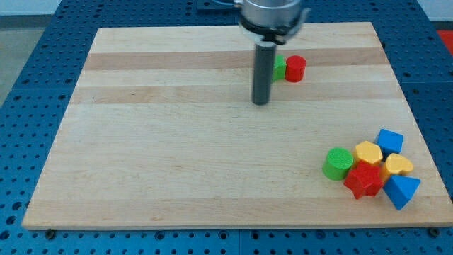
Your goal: Slide the green star into the green circle
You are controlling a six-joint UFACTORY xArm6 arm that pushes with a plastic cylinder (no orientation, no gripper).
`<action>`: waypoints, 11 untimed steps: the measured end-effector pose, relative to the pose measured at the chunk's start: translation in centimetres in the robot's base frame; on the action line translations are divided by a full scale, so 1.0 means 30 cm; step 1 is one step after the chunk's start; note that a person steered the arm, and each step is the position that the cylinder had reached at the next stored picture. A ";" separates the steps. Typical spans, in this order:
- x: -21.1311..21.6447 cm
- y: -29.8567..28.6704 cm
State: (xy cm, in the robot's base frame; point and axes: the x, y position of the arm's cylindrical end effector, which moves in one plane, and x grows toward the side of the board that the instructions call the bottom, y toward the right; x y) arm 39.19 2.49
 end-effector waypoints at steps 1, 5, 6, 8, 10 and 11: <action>-0.108 -0.112; -0.244 0.107; -0.244 0.135; -0.226 0.227; -0.202 0.296; -0.208 0.299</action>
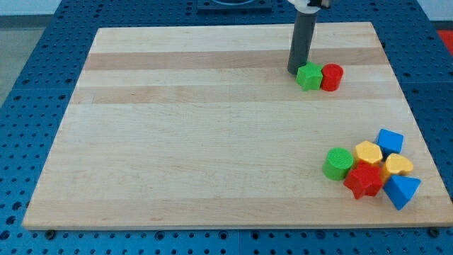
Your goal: Slide the green star into the green circle
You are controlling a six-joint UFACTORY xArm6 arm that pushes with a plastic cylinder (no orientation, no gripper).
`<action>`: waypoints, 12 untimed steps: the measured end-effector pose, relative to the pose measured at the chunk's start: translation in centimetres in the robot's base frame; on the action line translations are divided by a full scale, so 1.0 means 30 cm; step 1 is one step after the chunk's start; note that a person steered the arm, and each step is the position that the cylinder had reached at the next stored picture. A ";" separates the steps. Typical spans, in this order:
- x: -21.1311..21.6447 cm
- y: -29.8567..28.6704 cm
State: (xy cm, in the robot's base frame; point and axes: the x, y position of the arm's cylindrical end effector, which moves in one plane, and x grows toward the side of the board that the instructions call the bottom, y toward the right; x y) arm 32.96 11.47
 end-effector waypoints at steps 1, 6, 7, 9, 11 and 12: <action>-0.021 0.004; 0.044 0.084; 0.102 0.076; 0.213 -0.035; 0.325 -0.136; 0.363 -0.132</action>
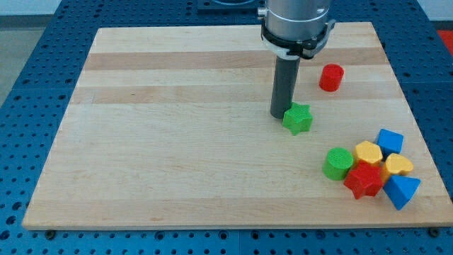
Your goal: Slide the green star into the green circle
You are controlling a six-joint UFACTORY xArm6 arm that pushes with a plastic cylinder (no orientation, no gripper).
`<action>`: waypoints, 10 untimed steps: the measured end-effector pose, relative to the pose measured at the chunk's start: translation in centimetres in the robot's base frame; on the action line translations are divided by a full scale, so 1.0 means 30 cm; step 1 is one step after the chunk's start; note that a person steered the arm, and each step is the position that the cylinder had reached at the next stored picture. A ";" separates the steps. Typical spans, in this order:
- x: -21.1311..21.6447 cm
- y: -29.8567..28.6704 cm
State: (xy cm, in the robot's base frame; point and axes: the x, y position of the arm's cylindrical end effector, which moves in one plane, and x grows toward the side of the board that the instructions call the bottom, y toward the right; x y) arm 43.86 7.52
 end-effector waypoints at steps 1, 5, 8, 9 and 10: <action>0.001 0.024; -0.019 0.159; 0.113 0.159; 0.122 0.159; 0.128 0.159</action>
State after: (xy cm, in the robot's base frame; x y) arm 47.70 12.28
